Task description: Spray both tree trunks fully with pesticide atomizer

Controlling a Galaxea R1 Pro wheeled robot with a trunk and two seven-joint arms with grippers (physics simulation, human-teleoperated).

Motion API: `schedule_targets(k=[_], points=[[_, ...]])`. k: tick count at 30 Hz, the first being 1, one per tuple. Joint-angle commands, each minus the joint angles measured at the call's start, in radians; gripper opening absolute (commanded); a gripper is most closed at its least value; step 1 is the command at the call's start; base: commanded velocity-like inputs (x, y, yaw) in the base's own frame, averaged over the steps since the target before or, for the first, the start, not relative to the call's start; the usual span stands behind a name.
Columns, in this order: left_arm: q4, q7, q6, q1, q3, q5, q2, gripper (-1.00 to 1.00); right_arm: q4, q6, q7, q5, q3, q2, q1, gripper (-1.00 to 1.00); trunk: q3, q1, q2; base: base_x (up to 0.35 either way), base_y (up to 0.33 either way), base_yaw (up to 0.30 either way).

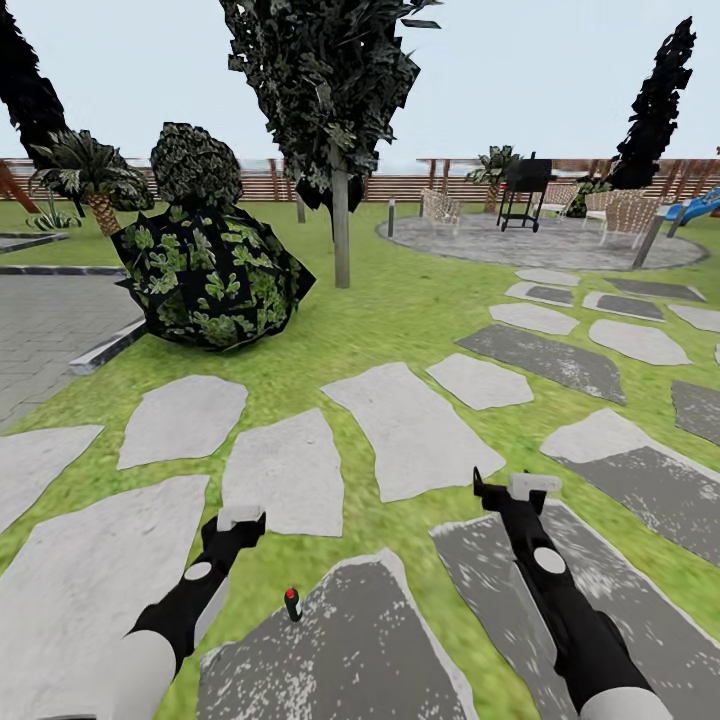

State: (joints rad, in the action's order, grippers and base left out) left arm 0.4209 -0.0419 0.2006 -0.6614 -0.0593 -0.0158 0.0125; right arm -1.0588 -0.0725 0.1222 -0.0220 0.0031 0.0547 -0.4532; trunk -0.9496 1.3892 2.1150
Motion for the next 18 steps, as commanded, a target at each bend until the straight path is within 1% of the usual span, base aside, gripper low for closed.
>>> schedule_targets(k=[1, 10, 13, 15, 18], points=[[-0.002, 0.000, 0.012, 0.002, 0.001, -0.001, 0.000, 1.00, -0.005, 0.001, -0.001, 0.000, 0.000, 0.000, 0.000, 1.00, -0.003, 0.004, 0.007, 0.000, 0.000, 0.000], [-0.006, 0.000, 0.030, 0.005, 0.005, -0.001, 0.002, 1.00, -0.009, 0.003, -0.002, 0.002, -0.004, 0.003, 0.001, 1.00, -0.037, 0.038, 0.070, 0.000, 0.000, 0.000], [-0.006, 0.000, 0.033, 0.005, 0.019, -0.001, 0.001, 1.00, -0.007, 0.003, -0.002, 0.002, -0.005, 0.004, 0.001, 1.00, -0.051, 0.050, 0.091, 0.000, 0.000, 0.000], [-0.007, 0.000, 0.035, 0.005, 0.033, -0.001, 0.002, 1.00, -0.006, 0.011, -0.003, 0.001, -0.004, 0.019, 0.001, 1.00, -0.060, 0.058, 0.105, 0.000, 0.000, 0.000], [-0.008, 0.000, 0.036, 0.006, 0.037, -0.001, 0.003, 1.00, -0.005, 0.028, -0.004, 0.000, -0.003, 0.026, 0.001, 1.00, -0.074, 0.069, 0.126, 0.000, 0.000, 0.000]])
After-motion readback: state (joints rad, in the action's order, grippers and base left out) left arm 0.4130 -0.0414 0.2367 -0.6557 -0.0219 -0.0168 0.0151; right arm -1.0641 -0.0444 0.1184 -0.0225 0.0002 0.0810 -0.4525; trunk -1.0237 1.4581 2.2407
